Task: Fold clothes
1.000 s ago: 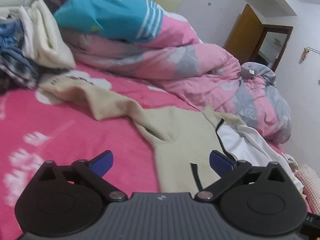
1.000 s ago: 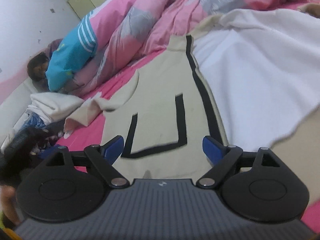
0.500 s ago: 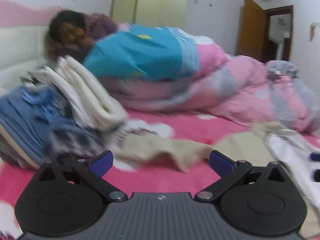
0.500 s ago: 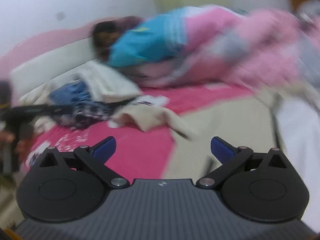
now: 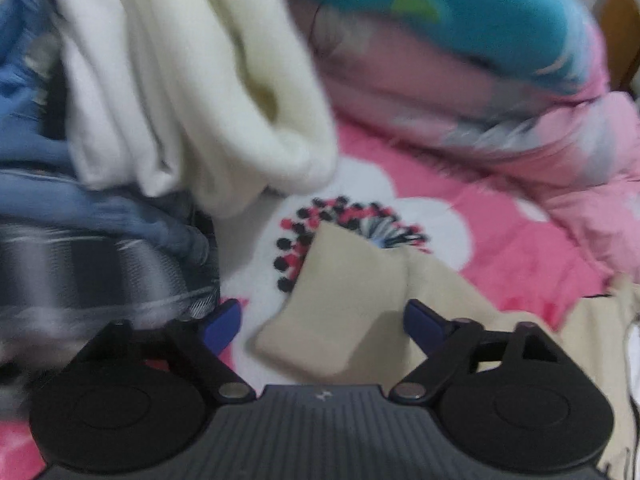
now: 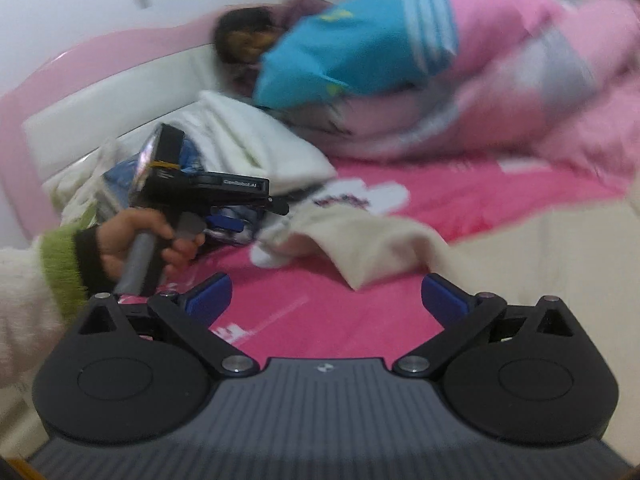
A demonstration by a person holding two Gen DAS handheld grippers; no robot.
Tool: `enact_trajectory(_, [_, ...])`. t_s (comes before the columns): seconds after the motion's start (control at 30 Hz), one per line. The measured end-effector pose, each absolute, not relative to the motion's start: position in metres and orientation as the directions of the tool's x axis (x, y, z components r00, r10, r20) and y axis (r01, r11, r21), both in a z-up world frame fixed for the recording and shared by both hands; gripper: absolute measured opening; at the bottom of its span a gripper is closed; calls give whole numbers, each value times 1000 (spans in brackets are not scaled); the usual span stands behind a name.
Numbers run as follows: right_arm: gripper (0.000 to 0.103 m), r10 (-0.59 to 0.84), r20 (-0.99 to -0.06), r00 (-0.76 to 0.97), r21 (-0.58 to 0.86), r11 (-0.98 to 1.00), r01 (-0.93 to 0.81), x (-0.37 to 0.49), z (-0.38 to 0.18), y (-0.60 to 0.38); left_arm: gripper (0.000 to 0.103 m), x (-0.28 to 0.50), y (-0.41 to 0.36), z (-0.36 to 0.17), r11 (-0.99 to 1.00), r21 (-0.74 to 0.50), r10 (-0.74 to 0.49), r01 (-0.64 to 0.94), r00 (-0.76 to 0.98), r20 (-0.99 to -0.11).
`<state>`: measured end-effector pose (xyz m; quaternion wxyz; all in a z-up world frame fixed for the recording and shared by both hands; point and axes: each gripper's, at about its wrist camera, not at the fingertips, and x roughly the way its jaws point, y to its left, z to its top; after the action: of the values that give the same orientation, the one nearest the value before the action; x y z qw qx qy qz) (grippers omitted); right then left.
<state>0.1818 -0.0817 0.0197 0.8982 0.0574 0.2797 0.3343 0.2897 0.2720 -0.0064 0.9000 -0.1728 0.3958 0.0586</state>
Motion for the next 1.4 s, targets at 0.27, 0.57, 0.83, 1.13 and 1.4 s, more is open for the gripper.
enact_trajectory(0.27, [101, 459, -559, 690, 341, 886, -313, 193, -22, -177, 18, 316, 256, -29, 961, -163, 29, -223, 667, -745])
enact_trajectory(0.57, [97, 411, -527, 744, 455, 876, -161, 182, -68, -242, 10, 254, 251, 61, 959, -138, 122, -247, 800, -587])
enact_trajectory(0.83, [98, 428, -501, 752, 457, 869, -190, 178, -71, -246, 9, 211, 265, 163, 924, -281, 96, -260, 869, -486])
enact_trajectory(1.13, [98, 475, -447, 758, 534, 822, -199, 180, -75, -258, 9, 213, 247, 167, 923, -224, 143, -314, 819, -556])
enact_trajectory(1.4, [98, 480, -443, 757, 537, 818, -205, 180, -75, -257, 32, 210, 259, 103, 928, 90, 352, -362, 767, -536])
